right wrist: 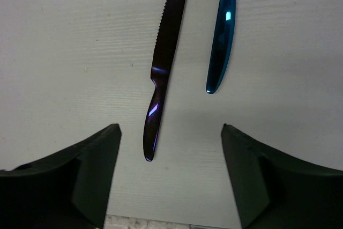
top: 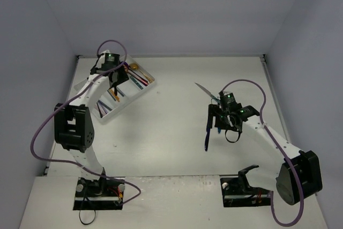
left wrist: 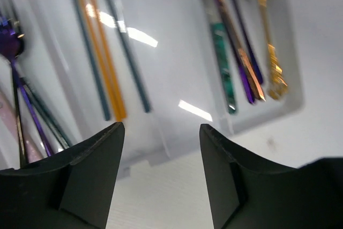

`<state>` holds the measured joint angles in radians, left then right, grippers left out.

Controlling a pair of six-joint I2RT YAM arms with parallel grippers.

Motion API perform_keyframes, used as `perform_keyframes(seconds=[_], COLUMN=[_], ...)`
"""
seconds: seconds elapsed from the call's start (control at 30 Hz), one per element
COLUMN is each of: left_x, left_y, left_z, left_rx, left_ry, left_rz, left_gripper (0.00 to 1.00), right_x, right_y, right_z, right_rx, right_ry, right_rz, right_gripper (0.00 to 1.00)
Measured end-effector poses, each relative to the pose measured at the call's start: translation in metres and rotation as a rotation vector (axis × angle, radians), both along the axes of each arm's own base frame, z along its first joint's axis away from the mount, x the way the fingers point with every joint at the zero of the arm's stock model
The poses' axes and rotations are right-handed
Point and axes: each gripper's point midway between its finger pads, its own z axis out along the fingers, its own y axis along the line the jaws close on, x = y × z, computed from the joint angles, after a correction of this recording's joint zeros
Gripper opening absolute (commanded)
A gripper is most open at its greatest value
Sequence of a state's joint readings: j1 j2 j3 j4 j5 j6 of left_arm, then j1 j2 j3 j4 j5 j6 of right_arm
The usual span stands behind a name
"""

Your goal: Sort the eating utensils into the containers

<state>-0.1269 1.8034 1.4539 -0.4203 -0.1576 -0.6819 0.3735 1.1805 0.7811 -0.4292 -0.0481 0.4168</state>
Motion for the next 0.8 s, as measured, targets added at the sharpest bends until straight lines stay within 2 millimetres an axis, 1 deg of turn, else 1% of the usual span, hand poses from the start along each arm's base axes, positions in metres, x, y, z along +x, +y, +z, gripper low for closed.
perform_keyframes(seconds=[0.07,0.2,0.27,0.33,0.43,0.53,0.67,0.8], left_x=[-0.003,-0.028,-0.045,-0.065,-0.087,-0.099,-0.108,-0.111], left_y=[-0.026,-0.084,-0.105,-0.117,-0.122,-0.119,-0.118,-0.121], left_z=[0.021,0.062,0.079,0.088,0.092,0.082,0.065,0.062], left_rx=[0.017,0.023,0.018,0.009,0.001,0.006,0.008,-0.004], left_ry=[-0.038,-0.113,-0.148,-0.163,-0.162,-0.135,-0.082,-0.067], left_rz=[-0.102,-0.321,-0.413,-0.485,-0.547,-0.571,-0.596,-0.61], left_gripper=[0.56,0.56,0.56,0.56,0.56,0.56,0.56,0.56], right_x=[0.002,0.008,0.01,0.008,0.003,-0.004,-0.006,-0.006], right_y=[0.001,0.002,0.004,0.007,0.014,0.021,0.027,0.026], right_z=[-0.004,-0.011,-0.017,-0.025,-0.038,-0.048,-0.058,-0.069], right_rx=[-0.011,-0.023,-0.027,-0.033,-0.044,-0.055,-0.075,-0.097], right_ry=[0.008,0.026,0.042,0.071,0.117,0.148,0.169,0.187], right_rz=[-0.008,-0.027,-0.036,-0.04,-0.04,-0.033,-0.036,-0.065], right_gripper=[0.59,0.58,0.57,0.57,0.57,0.56,0.53,0.48])
